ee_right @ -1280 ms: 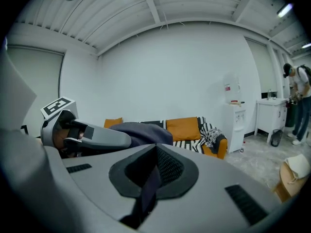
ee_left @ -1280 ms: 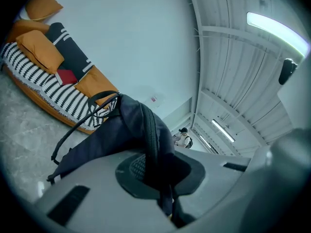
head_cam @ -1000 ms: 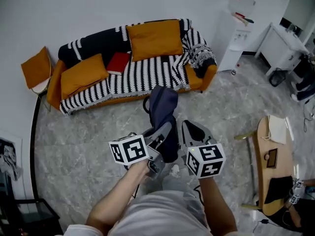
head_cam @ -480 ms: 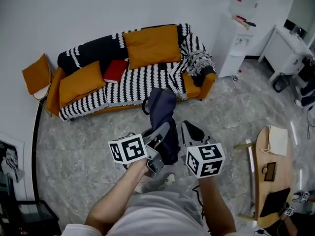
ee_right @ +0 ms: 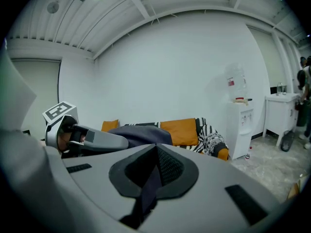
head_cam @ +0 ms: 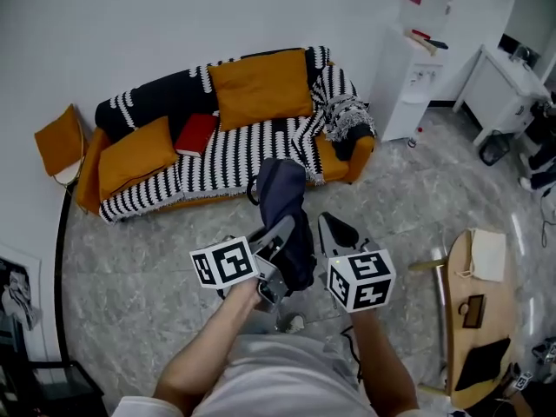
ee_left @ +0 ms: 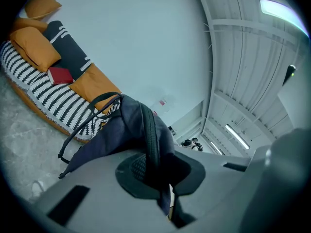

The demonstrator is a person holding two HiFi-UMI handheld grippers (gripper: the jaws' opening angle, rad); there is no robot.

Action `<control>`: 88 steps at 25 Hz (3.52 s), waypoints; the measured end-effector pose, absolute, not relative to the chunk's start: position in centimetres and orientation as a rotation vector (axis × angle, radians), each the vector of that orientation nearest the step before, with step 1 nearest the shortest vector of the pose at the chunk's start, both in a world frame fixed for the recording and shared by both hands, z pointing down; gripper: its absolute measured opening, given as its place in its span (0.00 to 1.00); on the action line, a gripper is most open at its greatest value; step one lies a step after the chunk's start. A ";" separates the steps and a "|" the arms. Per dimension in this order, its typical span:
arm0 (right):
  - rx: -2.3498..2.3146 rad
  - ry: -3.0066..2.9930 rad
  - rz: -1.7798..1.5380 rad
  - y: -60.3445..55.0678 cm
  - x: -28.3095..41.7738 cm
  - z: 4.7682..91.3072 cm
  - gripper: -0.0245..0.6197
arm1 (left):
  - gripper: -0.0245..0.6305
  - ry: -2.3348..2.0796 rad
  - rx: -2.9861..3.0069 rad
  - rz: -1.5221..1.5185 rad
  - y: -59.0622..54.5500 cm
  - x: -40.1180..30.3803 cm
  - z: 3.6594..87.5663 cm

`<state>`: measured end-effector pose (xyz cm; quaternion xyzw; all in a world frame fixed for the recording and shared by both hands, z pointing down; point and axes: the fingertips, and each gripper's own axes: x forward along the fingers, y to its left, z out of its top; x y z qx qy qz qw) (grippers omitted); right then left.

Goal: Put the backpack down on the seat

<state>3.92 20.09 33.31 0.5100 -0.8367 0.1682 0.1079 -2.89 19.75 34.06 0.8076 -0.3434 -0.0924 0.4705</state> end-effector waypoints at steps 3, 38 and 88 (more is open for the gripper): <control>1.506 -2.450 0.487 18.6 4.4 33.4 0.04 | 0.05 -0.839 1.982 -0.236 18.0 -2.6 34.0; 1.531 -2.267 0.590 -15.1 -0.6 37.5 0.04 | 0.05 -0.724 1.964 -0.127 -16.7 -6.8 40.8; 1.290 -2.272 0.858 -35.6 13.0 55.4 0.04 | 0.05 -1.011 1.945 -0.056 -40.6 4.6 57.6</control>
